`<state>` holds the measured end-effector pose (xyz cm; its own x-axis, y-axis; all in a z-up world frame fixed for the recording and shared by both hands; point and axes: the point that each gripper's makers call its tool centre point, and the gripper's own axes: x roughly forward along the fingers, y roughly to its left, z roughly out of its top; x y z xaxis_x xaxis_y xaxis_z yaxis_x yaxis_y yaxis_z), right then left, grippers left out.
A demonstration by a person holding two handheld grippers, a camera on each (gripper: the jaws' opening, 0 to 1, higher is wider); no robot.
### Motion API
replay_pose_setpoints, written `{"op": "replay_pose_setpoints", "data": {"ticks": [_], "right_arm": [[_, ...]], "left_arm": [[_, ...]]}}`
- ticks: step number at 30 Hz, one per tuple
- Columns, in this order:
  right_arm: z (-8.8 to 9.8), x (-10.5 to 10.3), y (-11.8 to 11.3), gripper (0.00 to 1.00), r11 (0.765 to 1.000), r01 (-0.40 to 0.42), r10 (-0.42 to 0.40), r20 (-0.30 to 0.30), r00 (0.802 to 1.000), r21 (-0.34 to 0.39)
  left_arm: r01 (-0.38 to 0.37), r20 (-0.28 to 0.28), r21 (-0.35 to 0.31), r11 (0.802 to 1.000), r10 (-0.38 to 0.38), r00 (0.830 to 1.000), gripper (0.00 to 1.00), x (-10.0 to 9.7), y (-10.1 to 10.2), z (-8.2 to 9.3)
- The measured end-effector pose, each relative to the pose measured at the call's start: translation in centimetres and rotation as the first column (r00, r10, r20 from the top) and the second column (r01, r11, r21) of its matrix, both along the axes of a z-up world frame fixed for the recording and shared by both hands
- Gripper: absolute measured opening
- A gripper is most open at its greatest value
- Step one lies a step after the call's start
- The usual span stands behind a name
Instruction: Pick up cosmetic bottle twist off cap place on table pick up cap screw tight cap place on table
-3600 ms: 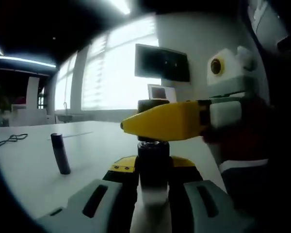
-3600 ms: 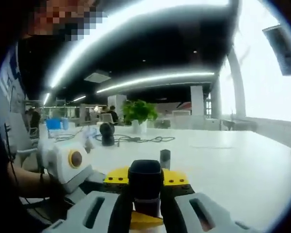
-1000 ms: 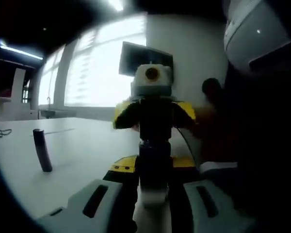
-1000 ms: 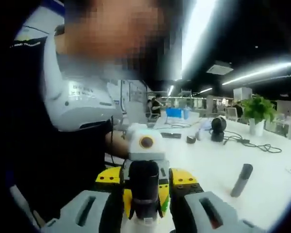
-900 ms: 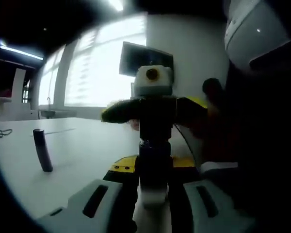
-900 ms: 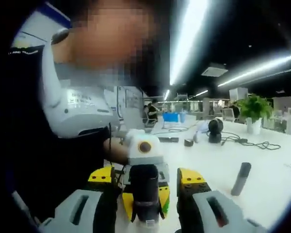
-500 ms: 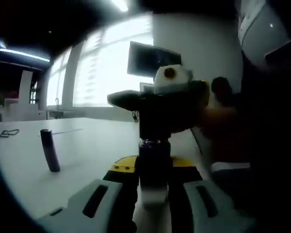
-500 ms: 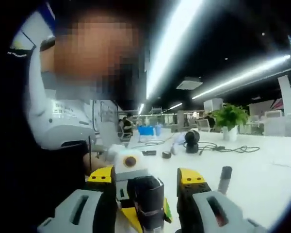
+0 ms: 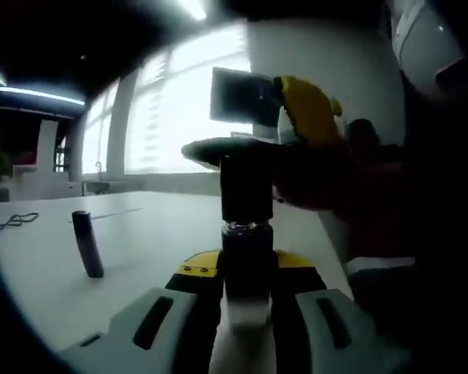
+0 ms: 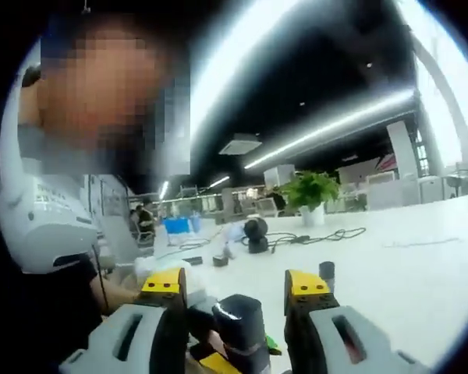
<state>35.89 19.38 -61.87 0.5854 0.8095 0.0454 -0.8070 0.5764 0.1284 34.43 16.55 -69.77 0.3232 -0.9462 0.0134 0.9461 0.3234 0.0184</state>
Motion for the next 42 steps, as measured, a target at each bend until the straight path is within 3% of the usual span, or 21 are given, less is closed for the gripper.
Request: {"op": "replay_pose_setpoints", "data": {"ticks": [4, 6, 8, 11, 13, 14, 18, 23, 25, 27, 33, 36, 38, 42], "right_arm": [[-0.7, -0.7, 0.7, 0.43, 0.998, 0.041, -0.041, 0.001, 0.999, -0.051], [-0.8, -0.4, 0.5, 0.43, 0.989, 0.111, -0.107, 0.048, 0.993, -0.094], [-1.0, -0.3, 0.5, 0.42, 0.982, 0.156, -0.152, 0.046, 0.987, -0.106], [-1.3, -0.2, 0.3, 0.42, 0.968, 0.227, -0.223, 0.047, 0.974, -0.110], [-2.3, 0.0, -0.2, 0.41, 0.940, 0.287, -0.281, 0.055, 0.958, -0.187], [-2.3, 0.1, 0.1, 0.42, 0.935, 0.302, -0.296, 0.059, 0.953, -0.184], [-2.0, 0.5, -0.7, 0.40, 0.894, 0.423, -0.421, 0.045, 0.906, -0.151], [-2.7, 0.8, -1.2, 0.36, 0.846, 0.529, -0.533, -0.072, 0.843, -0.070], [-2.9, 0.8, -1.9, 0.34, 0.805, 0.585, -0.591, -0.039, 0.806, -0.101], [-2.7, 0.6, -1.9, 0.30, 0.787, 0.607, -0.611, 0.001, 0.792, -0.113], [-2.9, 0.0, -0.8, 0.26, 0.777, 0.610, -0.613, 0.032, 0.789, -0.155], [-2.9, 0.0, -0.9, 0.22, 0.769, 0.620, -0.623, 0.037, 0.782, -0.157], [-2.9, 0.0, -1.3, 0.17, 0.752, 0.639, -0.642, 0.039, 0.766, -0.161], [-2.8, -0.1, -1.1, 0.16, 0.755, 0.632, -0.631, 0.067, 0.773, -0.178]], "left_arm": [[-0.001, -0.001, 0.003, 1.000, 0.001, 1.000, 0.13, 0.0, 0.0, -0.1], [-0.001, -0.003, 0.005, 1.000, 0.001, 1.000, 0.13, 0.1, 0.0, -0.1], [-0.001, -0.004, 0.006, 1.000, 0.001, 1.000, 0.13, 0.1, 0.0, -0.1], [-0.001, -0.003, 0.008, 1.000, 0.002, 1.000, 0.13, 0.1, 0.0, -0.1], [-0.002, -0.004, 0.008, 1.000, 0.002, 1.000, 0.13, 0.1, 0.0, -0.2], [-0.003, -0.007, 0.008, 1.000, 0.003, 1.000, 0.13, 0.2, 0.0, -0.2], [-0.004, -0.013, 0.007, 1.000, 0.004, 1.000, 0.13, 0.2, 0.0, -0.2], [-0.002, -0.013, 0.006, 1.000, 0.002, 1.000, 0.13, 0.3, 0.0, -0.3], [-0.001, -0.013, 0.006, 1.000, 0.001, 1.000, 0.13, 0.3, 0.0, -0.3], [0.000, -0.011, 0.006, 1.000, 0.000, 1.000, 0.13, 0.3, 0.1, -0.3], [0.003, -0.006, 0.007, 1.000, -0.003, 1.000, 0.13, 0.3, 0.0, -0.4], [0.006, -0.006, 0.007, 1.000, -0.006, 1.000, 0.13, 0.3, 0.0, -0.4], [0.007, -0.003, 0.008, 1.000, -0.007, 1.000, 0.13, 0.2, 0.0, -0.4], [0.010, -0.004, 0.007, 1.000, -0.010, 1.000, 0.13, 0.2, 0.1, -0.5]]}}
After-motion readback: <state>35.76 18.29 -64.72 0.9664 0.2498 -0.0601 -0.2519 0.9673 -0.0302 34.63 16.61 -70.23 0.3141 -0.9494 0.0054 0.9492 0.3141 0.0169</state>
